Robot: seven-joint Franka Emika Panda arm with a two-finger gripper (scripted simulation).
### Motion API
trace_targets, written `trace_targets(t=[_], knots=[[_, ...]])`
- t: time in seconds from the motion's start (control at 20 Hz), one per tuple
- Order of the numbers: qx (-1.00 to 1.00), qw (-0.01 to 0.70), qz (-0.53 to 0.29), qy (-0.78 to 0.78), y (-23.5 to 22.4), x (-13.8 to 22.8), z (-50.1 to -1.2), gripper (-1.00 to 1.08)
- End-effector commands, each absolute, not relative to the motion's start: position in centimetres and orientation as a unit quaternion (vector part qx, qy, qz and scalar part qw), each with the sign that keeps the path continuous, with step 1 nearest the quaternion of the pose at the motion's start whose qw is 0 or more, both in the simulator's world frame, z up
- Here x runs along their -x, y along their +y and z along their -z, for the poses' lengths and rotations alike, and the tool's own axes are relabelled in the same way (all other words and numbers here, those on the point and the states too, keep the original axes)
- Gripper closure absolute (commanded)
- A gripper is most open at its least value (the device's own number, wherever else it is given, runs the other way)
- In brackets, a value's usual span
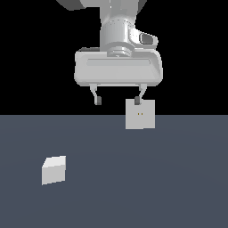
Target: Plug the charger into the wall socket.
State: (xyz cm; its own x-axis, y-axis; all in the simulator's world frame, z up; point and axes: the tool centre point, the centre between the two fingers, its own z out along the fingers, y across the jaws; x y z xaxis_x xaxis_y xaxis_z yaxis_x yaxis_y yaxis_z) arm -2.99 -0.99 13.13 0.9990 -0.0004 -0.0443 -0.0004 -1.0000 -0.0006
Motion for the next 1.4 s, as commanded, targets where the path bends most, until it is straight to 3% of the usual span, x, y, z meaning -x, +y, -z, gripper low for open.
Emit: trace_targets(t=[0.0,0.7,1.35], knots=[[1.0,0.001,-0.019,-0.019,0.2,3.7,-12.5,-0.92],[0.988,0.003,0.006,-0.155,8.1,10.0,-7.5,-0.92],[0.983,0.002,0.011,-0.186,9.6,11.6,-6.2,-0.92]])
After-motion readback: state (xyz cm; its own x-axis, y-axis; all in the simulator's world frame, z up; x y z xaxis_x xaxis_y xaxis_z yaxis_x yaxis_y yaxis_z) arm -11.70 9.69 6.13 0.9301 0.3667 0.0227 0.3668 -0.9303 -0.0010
